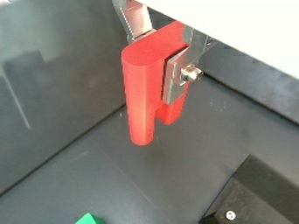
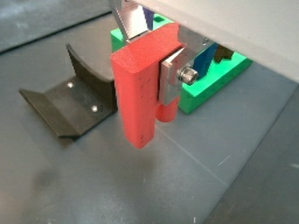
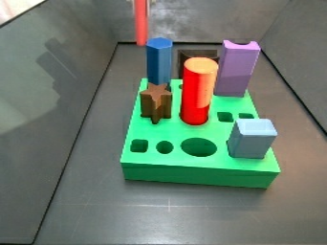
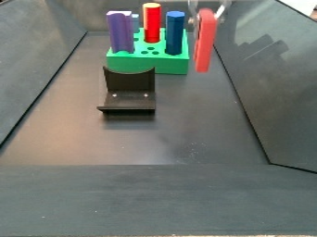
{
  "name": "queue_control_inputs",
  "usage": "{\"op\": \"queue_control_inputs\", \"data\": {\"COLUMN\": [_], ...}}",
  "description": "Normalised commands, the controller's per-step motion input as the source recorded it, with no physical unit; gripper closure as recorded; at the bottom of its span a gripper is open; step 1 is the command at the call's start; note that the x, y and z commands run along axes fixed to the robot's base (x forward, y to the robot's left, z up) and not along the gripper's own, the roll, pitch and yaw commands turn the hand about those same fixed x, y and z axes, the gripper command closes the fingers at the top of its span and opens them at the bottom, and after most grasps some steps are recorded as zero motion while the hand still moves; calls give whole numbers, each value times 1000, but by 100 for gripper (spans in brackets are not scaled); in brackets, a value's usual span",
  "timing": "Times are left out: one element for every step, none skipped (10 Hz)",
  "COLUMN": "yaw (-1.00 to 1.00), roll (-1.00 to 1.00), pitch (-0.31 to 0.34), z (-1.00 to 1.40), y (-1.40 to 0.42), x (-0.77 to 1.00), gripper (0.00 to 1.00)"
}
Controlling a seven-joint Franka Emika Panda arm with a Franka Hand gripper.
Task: Pick up the square-circle object. Move up. Rotate the square-circle object. Move to above the board. Insert the square-circle object.
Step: Rotate the square-circle object.
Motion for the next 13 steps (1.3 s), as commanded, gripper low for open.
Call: {"op": "queue_control_inputs", "data": {"yaw": [10,7,4,0,-6,-9,-14,-15,-17,-16,8,10,12], "roll": [-88,-82,-76,-68,-57,-50,-41,-34,-31,173,155,152,137], "pitch": [-68,-66,-61,-64,-66,-68,-62,-60,-55,-35,-35,-26,17], "z": [-1000,-1000,-1000,-1000,-866,-707,-501,-347,-247,0,1000,1000,1000], "y": [8,10,14,17,20,20,20,21,22,0,0,-1,-8], "x": [12,16,18,18,13,13,12,16,18,0,0,-9,-38], "gripper": [100,100,100,100,100,100,100,100,100,0,0,0,0]}}
